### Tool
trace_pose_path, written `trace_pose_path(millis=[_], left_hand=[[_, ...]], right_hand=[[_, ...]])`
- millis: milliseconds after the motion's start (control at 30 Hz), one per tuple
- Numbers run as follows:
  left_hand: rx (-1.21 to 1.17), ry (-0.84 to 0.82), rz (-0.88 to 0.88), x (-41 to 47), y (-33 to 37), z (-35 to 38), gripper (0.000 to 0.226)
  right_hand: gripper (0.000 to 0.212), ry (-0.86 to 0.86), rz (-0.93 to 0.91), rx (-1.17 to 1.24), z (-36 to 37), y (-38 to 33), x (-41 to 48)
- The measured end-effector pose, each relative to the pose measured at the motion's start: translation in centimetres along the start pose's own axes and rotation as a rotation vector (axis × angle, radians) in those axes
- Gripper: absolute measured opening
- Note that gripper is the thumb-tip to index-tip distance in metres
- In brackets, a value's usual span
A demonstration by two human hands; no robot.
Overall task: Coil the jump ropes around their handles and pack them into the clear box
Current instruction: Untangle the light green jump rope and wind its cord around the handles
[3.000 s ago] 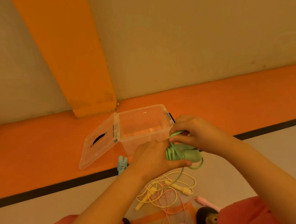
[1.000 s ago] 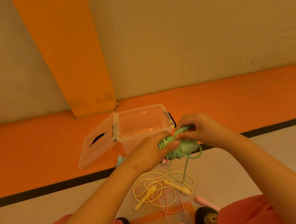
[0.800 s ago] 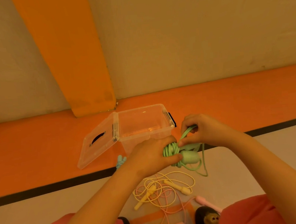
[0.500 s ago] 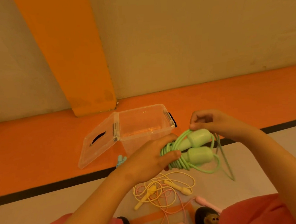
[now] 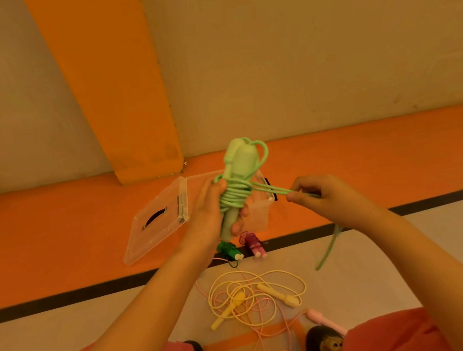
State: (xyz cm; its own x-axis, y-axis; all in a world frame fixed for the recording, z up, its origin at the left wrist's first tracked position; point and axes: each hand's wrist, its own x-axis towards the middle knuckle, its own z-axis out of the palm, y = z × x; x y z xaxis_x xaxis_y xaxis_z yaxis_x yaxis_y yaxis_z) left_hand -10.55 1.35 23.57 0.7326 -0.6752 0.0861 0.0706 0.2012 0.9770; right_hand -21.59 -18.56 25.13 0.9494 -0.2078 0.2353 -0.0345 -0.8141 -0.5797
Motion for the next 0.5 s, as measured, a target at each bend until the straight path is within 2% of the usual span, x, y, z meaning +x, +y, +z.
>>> trace_pose_path(millis=[100,233,300,400,500], left_hand=[[0.039,0.178,-0.018,0.9,-0.1,-1.5,0.031],[0.13,0.239,-0.114,0.9,-0.6,-1.7,0.015],[0.317,0.19,-0.098,0.6,-1.0,-1.7,0.022],[0.847,0.008,0.047,0.1,-1.7,-1.5,0.033],[1.131,-0.175,0.053,-0.4,-2.0,-1.0,0.042]], right_hand=[[0.01,-0.056,0.008,-0.133,0.0,-0.6,-0.5],[0.022,-0.099,-0.12,-0.374,0.7,-2.4,-0.9],[0.025,-0.027,-0.232,-0.456,0.8,-3.1,-0.8],[0.025,0.117,-0.41,-0.48,0.5,-2.9,-0.6],[0.019,0.089,-0.431,-0.435,0.3,-2.4,-0.5]])
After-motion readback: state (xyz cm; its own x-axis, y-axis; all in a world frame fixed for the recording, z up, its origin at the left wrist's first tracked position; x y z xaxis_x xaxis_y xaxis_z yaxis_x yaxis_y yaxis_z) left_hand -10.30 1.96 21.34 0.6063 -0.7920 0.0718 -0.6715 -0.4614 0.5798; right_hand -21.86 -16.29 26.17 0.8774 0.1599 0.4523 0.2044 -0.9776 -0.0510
